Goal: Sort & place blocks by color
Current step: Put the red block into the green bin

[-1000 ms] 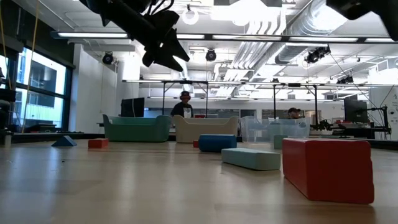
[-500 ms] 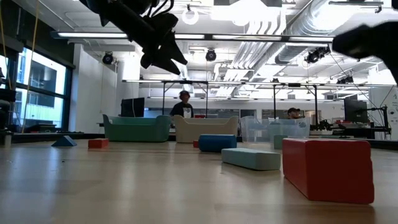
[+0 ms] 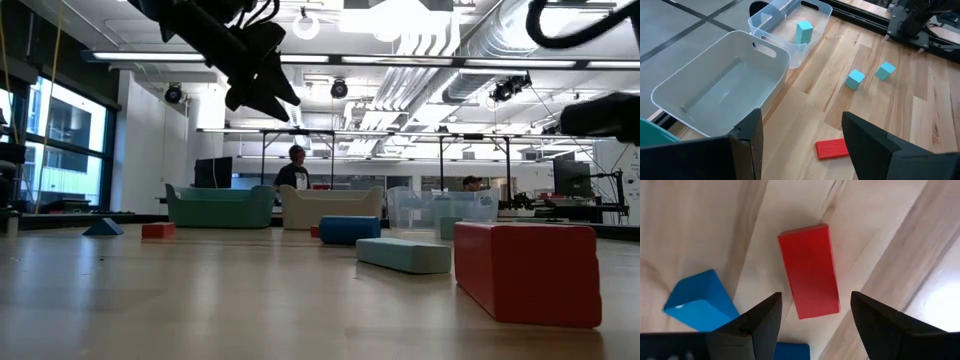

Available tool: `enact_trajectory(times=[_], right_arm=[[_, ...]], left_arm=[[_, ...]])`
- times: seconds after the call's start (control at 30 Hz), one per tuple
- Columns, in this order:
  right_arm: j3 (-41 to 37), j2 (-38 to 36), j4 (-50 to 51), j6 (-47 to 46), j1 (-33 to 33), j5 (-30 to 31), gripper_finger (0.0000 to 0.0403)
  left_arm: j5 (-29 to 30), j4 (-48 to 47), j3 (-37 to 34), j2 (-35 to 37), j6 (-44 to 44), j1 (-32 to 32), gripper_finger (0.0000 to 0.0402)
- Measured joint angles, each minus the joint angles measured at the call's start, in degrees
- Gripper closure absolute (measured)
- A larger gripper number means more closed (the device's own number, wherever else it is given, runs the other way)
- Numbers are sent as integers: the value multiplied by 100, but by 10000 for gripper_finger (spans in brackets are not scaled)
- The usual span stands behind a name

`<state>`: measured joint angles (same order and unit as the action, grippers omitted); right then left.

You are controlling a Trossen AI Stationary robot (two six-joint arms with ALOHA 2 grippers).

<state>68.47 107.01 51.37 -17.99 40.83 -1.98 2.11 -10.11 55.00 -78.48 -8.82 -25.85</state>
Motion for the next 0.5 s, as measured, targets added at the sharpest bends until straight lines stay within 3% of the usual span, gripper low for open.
enact_trajectory(times=[0.3,0.5], right_arm=[[17,281,21,-247,8,-17,186],[17,283,-9,-292,6,-74,263]], left_arm=[[0,0,0,0,40,0,213],[0,0,0,0,149,0,213]])
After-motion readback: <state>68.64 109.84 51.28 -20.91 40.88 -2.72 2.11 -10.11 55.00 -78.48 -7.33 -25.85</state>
